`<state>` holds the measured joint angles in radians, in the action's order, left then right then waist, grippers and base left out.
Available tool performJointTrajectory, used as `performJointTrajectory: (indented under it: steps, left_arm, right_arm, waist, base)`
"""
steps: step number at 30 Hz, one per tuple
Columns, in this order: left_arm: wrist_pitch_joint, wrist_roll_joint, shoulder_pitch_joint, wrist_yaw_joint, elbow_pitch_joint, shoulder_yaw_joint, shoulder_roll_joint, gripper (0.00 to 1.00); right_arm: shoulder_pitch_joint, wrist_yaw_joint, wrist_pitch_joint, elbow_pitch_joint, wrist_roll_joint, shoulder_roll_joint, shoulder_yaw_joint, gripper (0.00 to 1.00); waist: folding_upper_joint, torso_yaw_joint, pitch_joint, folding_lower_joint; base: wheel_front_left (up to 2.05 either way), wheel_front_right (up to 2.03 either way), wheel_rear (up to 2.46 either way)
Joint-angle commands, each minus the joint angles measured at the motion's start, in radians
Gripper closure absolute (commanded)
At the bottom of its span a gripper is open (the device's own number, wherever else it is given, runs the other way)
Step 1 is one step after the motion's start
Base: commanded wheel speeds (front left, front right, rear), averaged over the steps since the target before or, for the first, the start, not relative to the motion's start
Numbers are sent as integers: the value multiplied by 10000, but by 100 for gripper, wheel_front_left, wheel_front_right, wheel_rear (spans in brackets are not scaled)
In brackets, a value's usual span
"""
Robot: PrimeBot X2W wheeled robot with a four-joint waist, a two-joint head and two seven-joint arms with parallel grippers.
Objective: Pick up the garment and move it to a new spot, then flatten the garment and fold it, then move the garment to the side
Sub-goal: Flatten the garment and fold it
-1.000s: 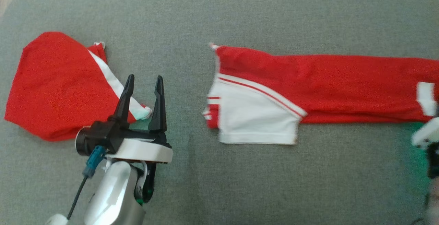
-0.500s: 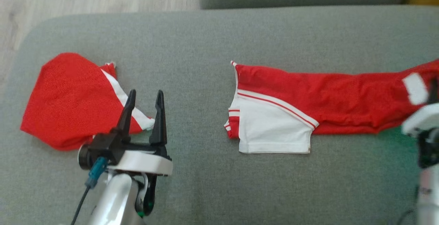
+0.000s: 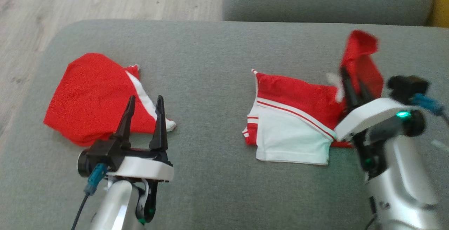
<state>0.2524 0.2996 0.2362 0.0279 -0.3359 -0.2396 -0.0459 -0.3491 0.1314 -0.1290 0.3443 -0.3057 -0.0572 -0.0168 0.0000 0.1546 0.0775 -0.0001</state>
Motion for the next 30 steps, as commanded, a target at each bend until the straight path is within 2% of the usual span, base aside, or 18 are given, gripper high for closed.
performJointTrajectory:
  steps: [1, 12, 22, 23, 24, 25, 30]
  left_arm:
    - [93, 2, 386, 31, 297, 354, -43, 0]
    - [93, 35, 534, 71, 161, 155, -43, 0]
    - [93, 111, 591, 17, 126, 102, -43, 0]
    - [93, 111, 587, 16, 123, 101, -43, 0]
    - [93, 111, 579, 15, 119, 106, -43, 0]
    - [93, 109, 572, 16, 112, 111, -43, 0]
    - [93, 89, 534, 15, 35, 134, -43, 0]
  right_arm:
    - [-189, -7, 161, -255, -131, 65, -391, 100]
    - [-703, -7, 1422, 2184, -1110, 69, -2603, 100]
    - [-1417, -7, 2132, 3835, -1831, 69, -3852, 100]
    - [-1437, -7, 2147, 3878, -1964, 69, -4079, 71]
    - [-1448, -7, 2163, 3892, -2107, 69, -4303, 28]
    - [-1454, -7, 2155, 3886, -2263, 69, -4542, 0]
    - [-1516, -7, 2216, 3467, -3103, 69, -5646, 0]
  waist:
    - [0, 148, 58, 1]
    - [0, 769, 381, 1]
    - [0, 940, 491, 1]
    - [0, 938, 481, 1]
    - [0, 930, 468, 1]
    - [0, 920, 453, 1]
    - [0, 804, 333, 1]
  base:
    - [0, 0, 0]
    - [0, 0, 0]
    - [0, 0, 0]
    - [0, 0, 0]
    - [0, 0, 0]
    - [0, 0, 0]
    - [0, 0, 0]
